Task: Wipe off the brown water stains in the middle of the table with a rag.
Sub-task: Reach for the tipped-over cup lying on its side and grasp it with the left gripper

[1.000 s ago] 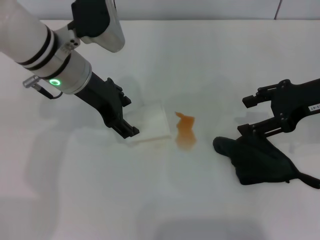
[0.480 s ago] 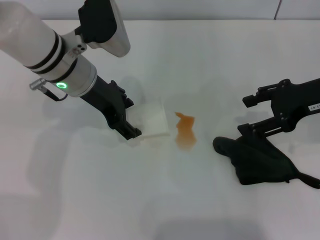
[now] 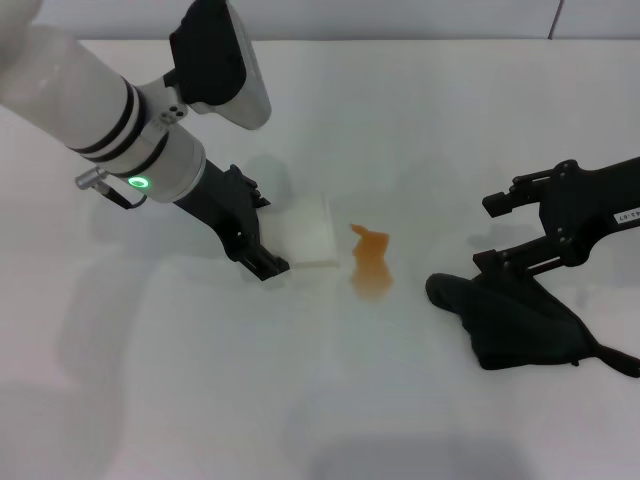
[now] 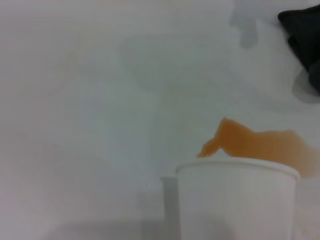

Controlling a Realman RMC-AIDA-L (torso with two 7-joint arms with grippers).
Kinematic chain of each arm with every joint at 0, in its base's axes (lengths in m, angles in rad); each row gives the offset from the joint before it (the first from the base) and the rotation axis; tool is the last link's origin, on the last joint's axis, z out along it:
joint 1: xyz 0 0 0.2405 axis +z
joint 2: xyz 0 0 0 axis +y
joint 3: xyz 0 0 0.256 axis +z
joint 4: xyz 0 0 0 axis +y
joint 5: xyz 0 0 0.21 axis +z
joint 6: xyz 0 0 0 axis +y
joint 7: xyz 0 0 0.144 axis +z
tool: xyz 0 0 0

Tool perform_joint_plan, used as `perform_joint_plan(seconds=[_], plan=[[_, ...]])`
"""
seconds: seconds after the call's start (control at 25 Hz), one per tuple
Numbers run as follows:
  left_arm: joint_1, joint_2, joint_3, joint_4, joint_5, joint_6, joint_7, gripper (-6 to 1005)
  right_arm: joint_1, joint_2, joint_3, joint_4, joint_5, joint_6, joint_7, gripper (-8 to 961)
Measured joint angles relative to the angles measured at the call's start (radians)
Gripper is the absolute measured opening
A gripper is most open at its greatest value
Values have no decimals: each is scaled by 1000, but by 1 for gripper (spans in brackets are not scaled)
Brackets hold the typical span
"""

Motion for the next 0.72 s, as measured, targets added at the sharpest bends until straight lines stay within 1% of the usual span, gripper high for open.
perform_joint_plan(seconds=[0.32,0.48,0.6,0.72], plan=[[-1,0,40,-26,-20,-61,8,879,2,0,-13,4,0,6,-1,792],[-1,-3,50,-28,-33,-68,25,850,2,0,-15,10,0,11,-1,792],[0,-2,90,-28,-61,-70,29,828,0,0,-15,10,-1,11,-1,791],[0,-1,103,-28,-69,-72,29,806,-2,0,-15,11,-1,13,-1,791]])
